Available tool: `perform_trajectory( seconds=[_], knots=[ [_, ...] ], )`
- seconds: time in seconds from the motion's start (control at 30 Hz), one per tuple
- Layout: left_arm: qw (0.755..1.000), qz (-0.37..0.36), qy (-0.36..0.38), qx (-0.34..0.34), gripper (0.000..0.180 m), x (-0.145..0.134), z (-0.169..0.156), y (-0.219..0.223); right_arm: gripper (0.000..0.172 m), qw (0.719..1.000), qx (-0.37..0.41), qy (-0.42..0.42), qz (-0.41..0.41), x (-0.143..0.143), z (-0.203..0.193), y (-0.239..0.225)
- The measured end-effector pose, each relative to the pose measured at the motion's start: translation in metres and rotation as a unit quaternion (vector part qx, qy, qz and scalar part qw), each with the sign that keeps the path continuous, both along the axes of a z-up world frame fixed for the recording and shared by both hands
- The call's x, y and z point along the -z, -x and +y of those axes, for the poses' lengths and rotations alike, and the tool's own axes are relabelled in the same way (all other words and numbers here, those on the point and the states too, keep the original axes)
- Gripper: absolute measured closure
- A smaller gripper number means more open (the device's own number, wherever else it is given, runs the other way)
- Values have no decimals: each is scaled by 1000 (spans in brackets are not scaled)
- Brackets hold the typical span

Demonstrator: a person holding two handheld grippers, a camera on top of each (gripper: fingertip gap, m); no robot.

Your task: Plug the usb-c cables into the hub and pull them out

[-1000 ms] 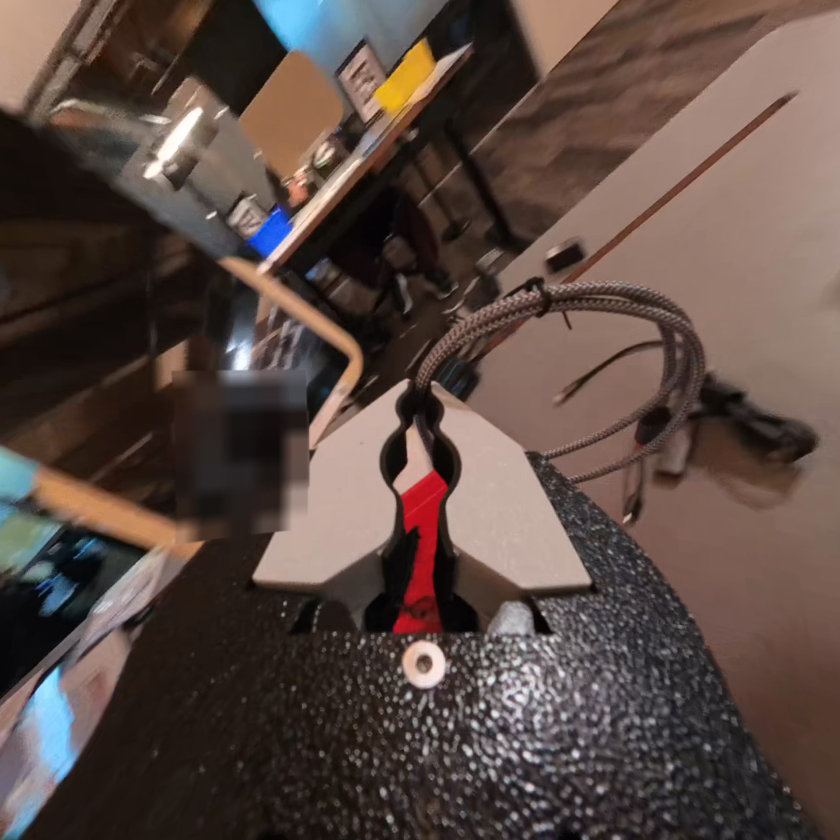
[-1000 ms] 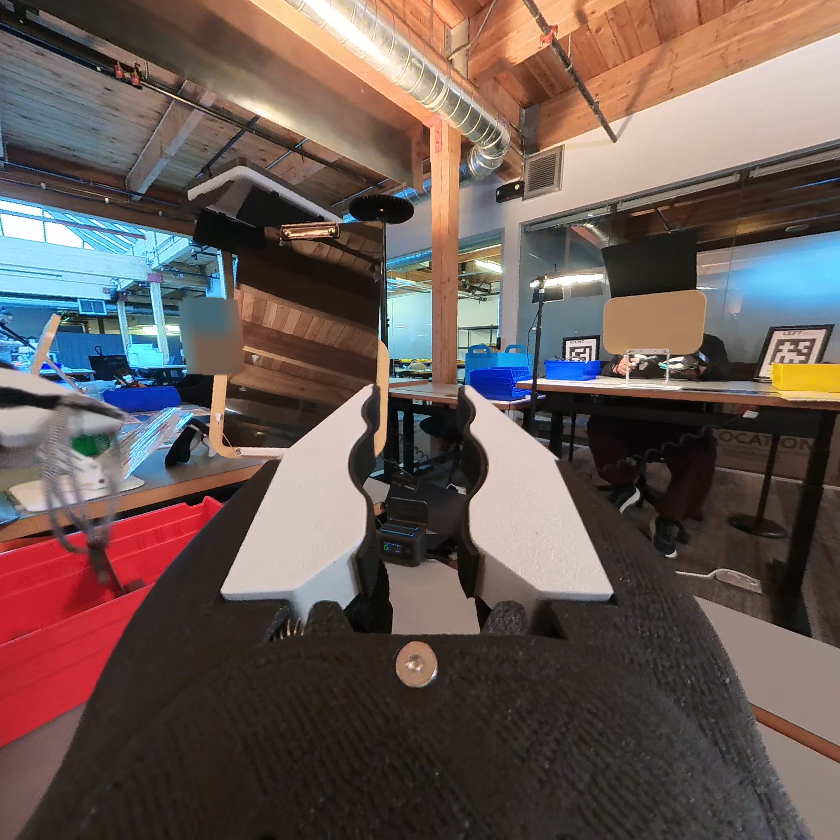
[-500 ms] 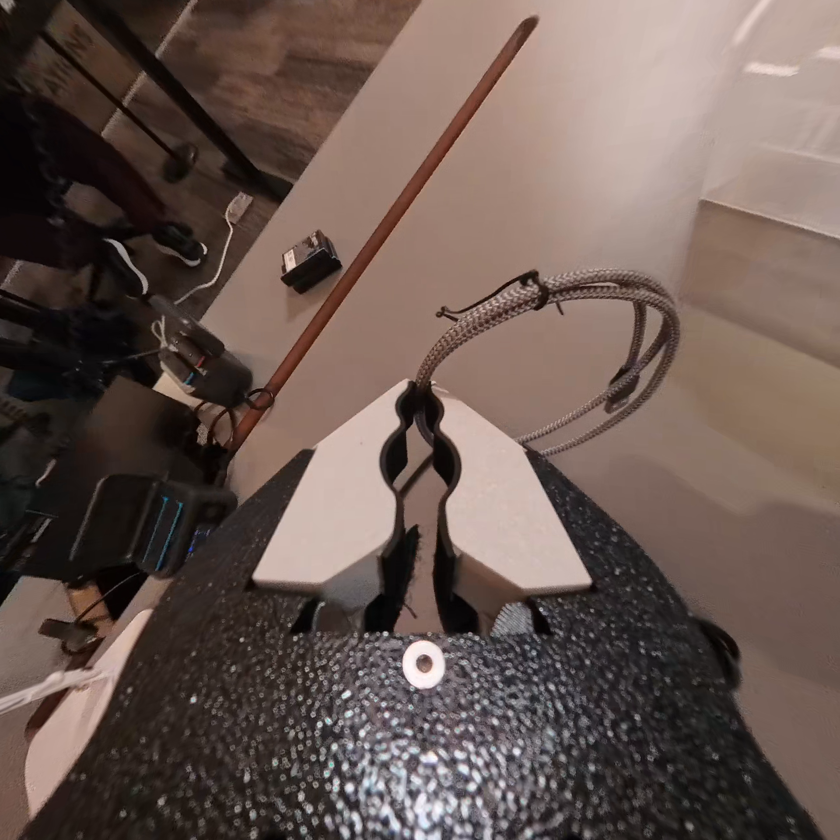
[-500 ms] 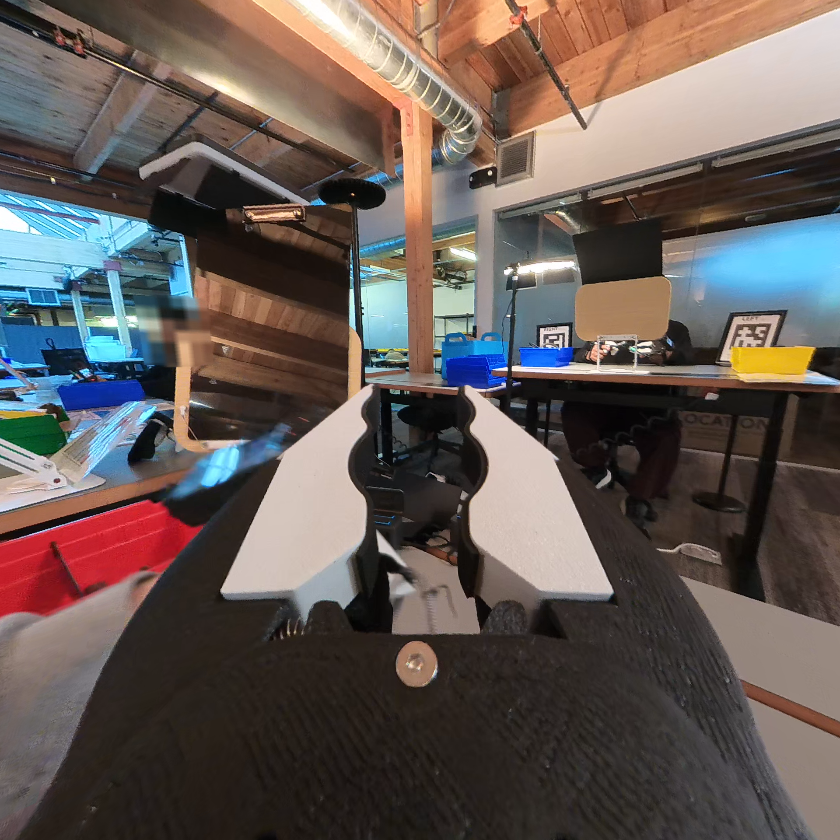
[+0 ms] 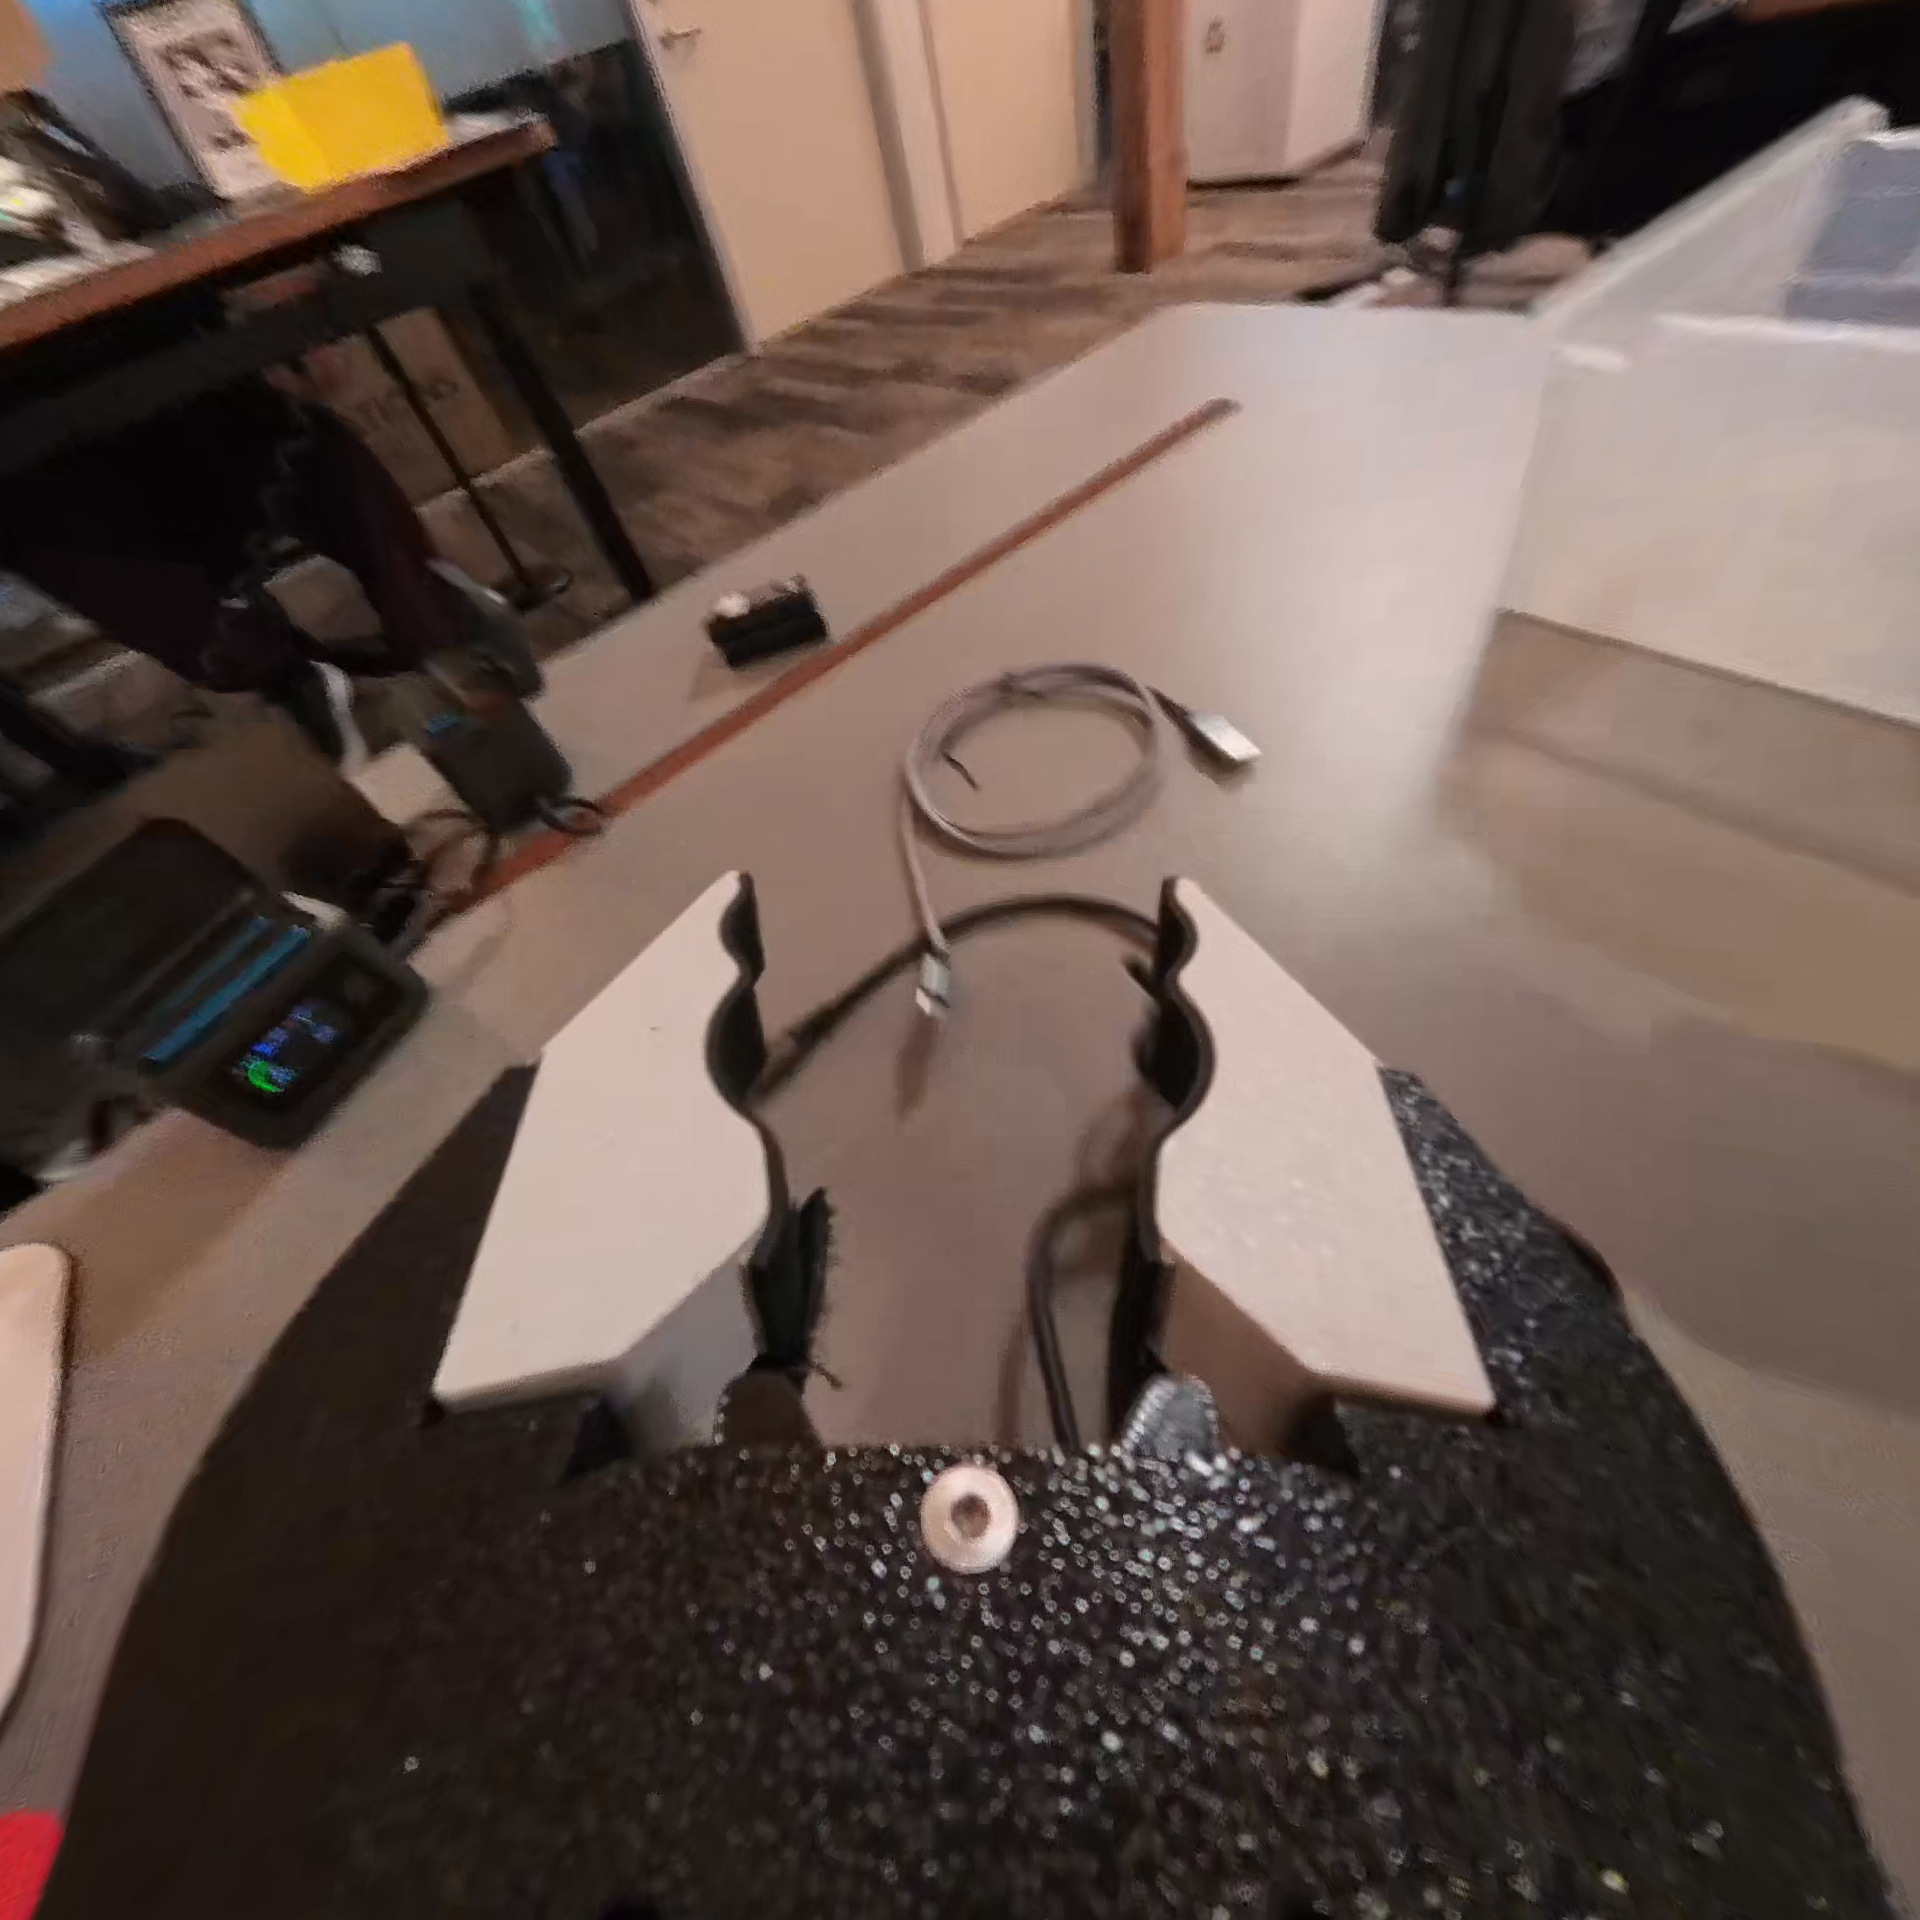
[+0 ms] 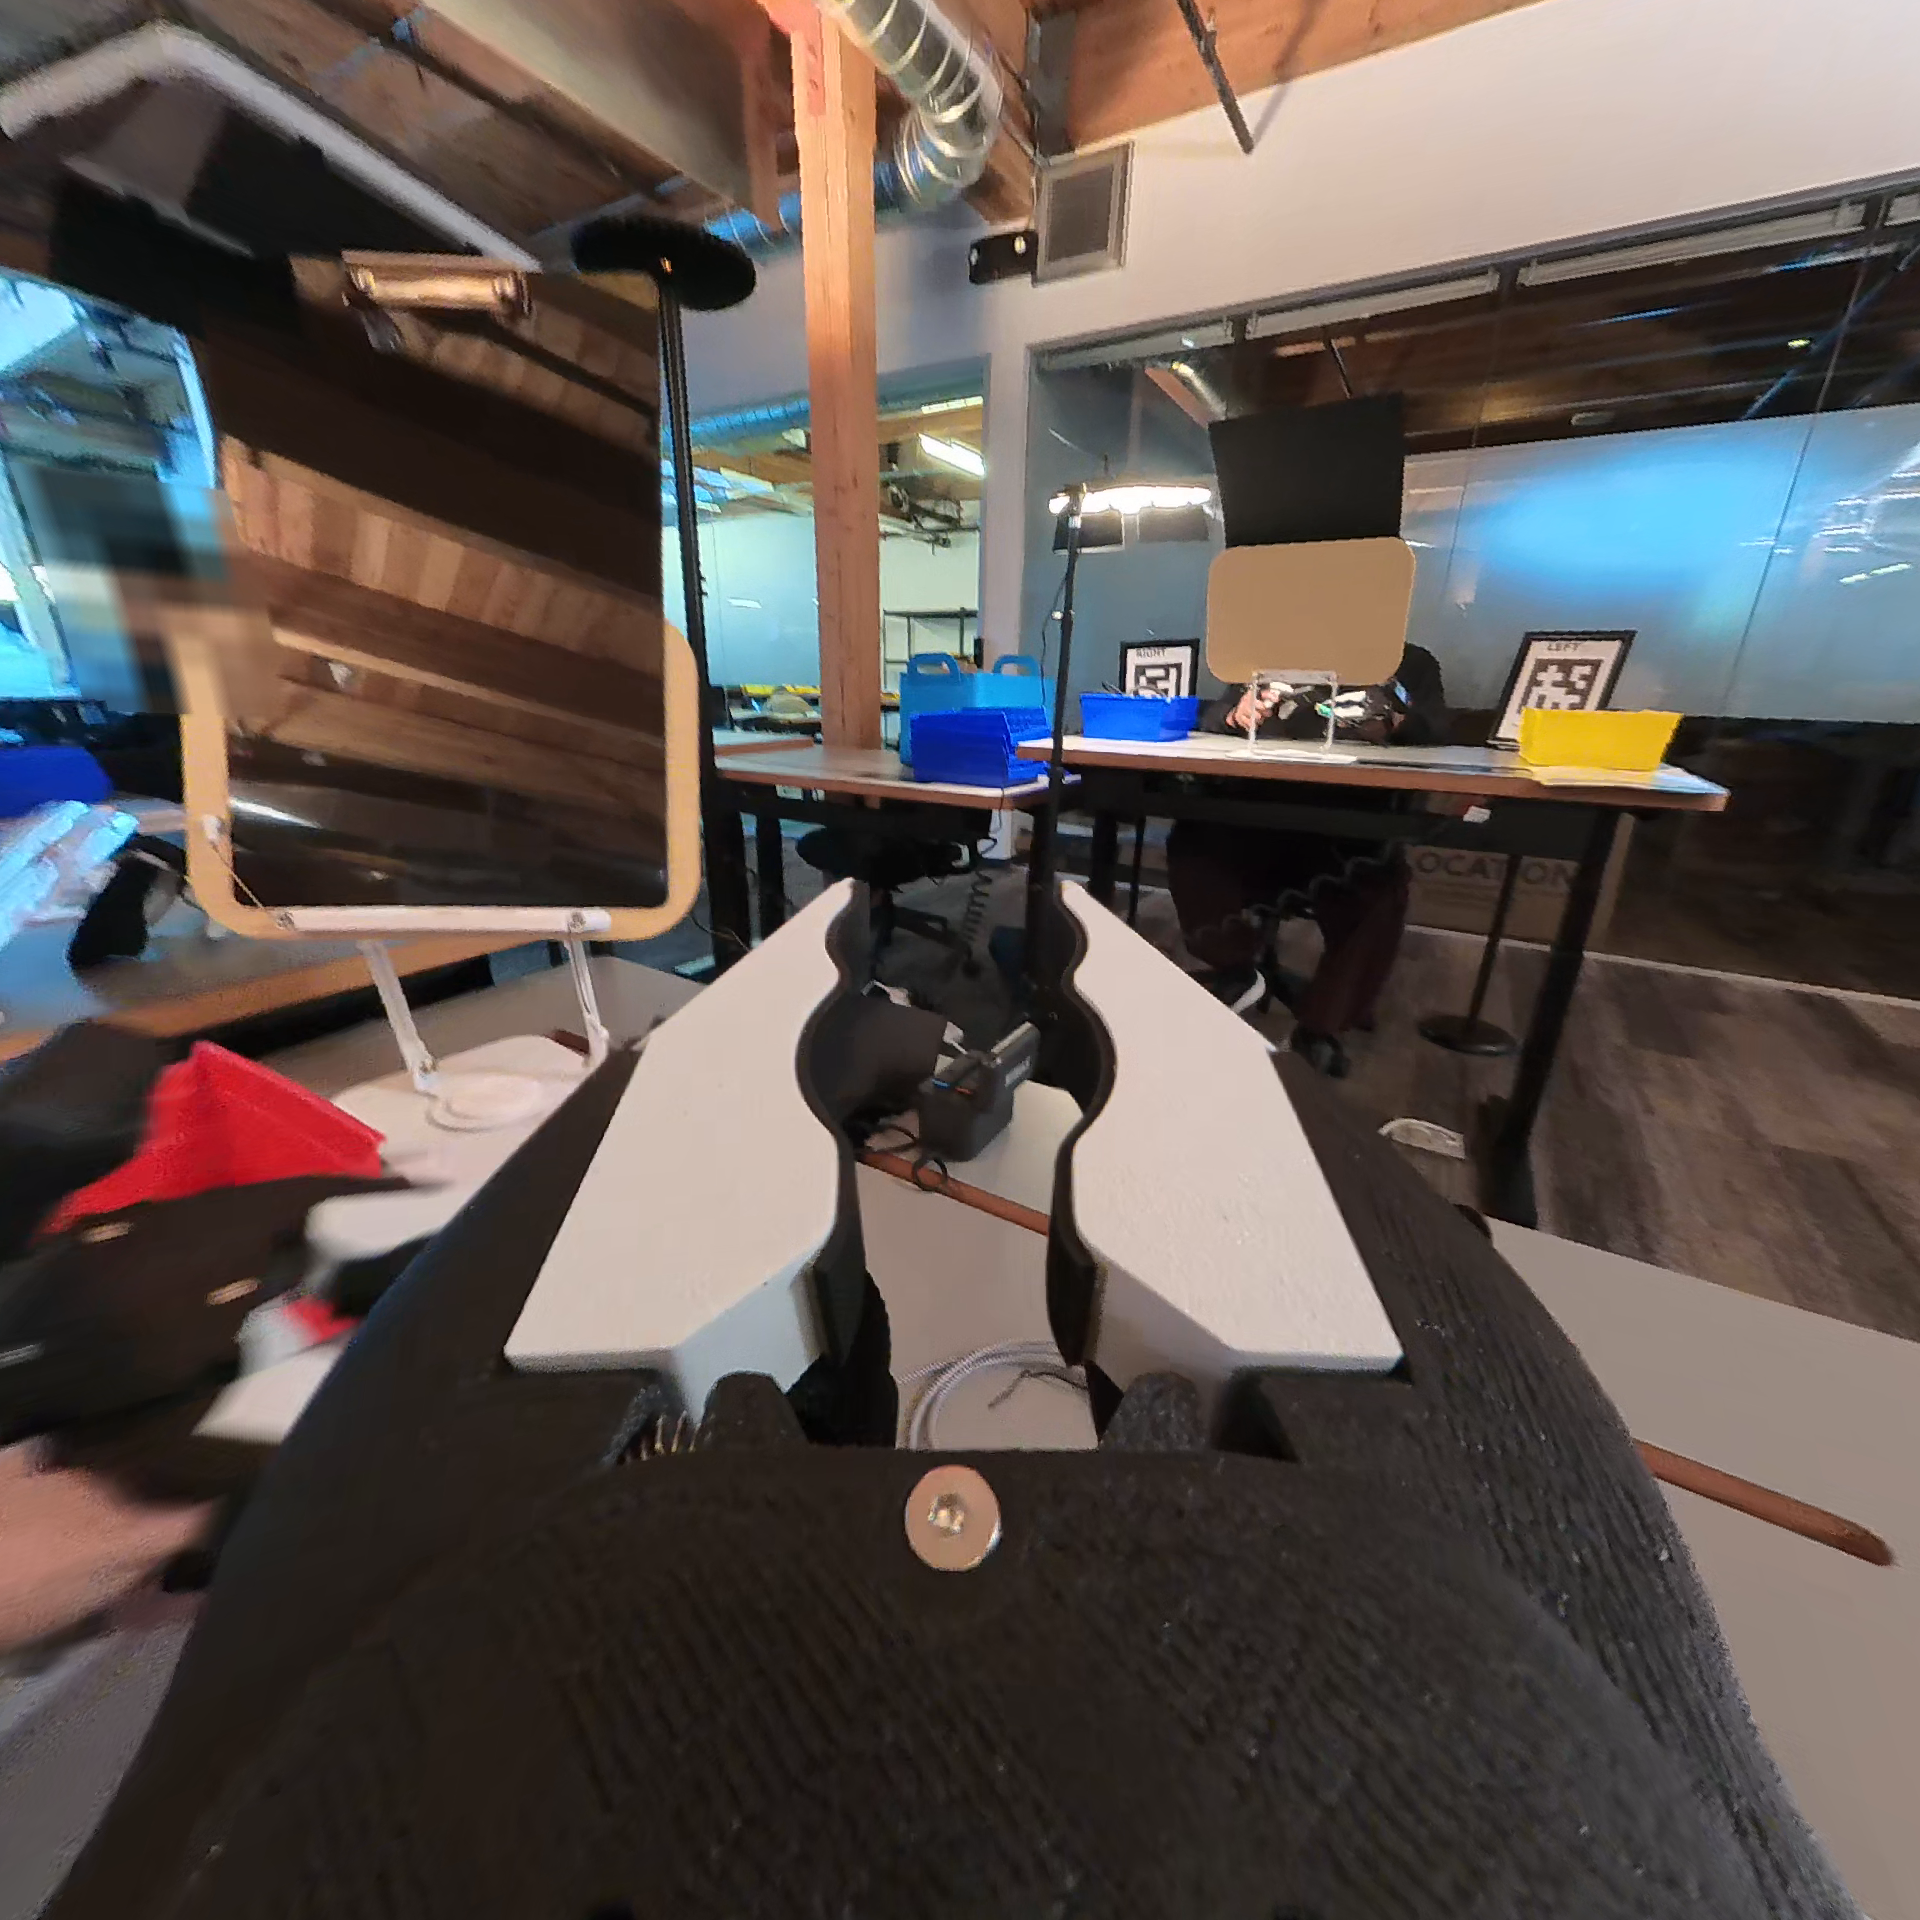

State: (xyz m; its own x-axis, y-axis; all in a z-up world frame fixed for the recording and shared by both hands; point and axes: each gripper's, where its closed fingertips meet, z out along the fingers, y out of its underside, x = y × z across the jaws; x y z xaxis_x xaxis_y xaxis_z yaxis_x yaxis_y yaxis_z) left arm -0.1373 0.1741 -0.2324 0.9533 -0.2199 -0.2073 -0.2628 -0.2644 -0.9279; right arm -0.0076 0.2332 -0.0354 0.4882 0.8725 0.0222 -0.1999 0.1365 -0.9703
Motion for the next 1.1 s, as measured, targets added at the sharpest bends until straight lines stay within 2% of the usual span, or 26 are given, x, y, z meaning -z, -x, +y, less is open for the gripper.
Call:
perform_trajectory(
  seconds=[0.07, 0.1, 0.17, 0.23, 0.3, 0.37, 0.43, 0.5, 0.57, 0.6, 0.63, 0.7, 0.77, 0.9, 1.1],
  knots=[
    [997, 1, 37, 69, 141, 18, -33, -20, 140, 1000, 4, -6, -16, 2, -2, 6],
    [994, 0, 50, 101, 151, 25, -48, -31, 140, 1000, 6, -10, -24, 2, -4, 9],
    [988, 6, 74, 138, 152, 38, -73, -49, 140, 999, 5, -21, -37, 1, -10, 15],
    [987, 63, 96, 117, 153, 55, -83, -44, 140, 999, 1, -29, -40, -1, -17, 22],
    [983, 143, 90, 77, 145, 65, -80, -26, 141, 999, -1, -31, -42, 3, -21, 29],
    [977, 175, 101, 73, 129, 67, -78, -21, 143, 998, -5, -17, -57, 24, -21, 42],
    [973, 192, 106, 68, 112, 64, -71, -14, 144, 997, -20, 12, -80, 63, -27, 56],
    [968, 193, 152, 48, 98, 73, -66, 0, 144, 992, -44, 34, -113, 110, -40, 67],
    [962, 178, 201, 36, 100, 85, -68, 10, 146, 987, -15, 25, -160, 149, -41, 63],
    [962, 163, 216, 35, 109, 88, -71, 11, 146, 985, -7, 18, -173, 162, -44, 59],
    [964, 142, 222, 37, 124, 90, -75, 9, 147, 984, -7, 12, -177, 172, -48, 57],
    [971, 91, 221, 31, 141, 88, -82, 5, 149, 983, -12, 4, -183, 189, -54, 53],
    [972, 59, 228, 24, 173, 89, -91, 4, 148, 978, -14, 6, -210, 201, -55, 55],
    [973, -5, 226, 52, 175, 84, -114, -21, 147, 975, -16, 11, -221, 207, -55, 59],
    [962, -63, 225, 143, 178, 83, -135, -90, 147, 967, -3, -10, -253, 211, -56, 57]
  ],
)
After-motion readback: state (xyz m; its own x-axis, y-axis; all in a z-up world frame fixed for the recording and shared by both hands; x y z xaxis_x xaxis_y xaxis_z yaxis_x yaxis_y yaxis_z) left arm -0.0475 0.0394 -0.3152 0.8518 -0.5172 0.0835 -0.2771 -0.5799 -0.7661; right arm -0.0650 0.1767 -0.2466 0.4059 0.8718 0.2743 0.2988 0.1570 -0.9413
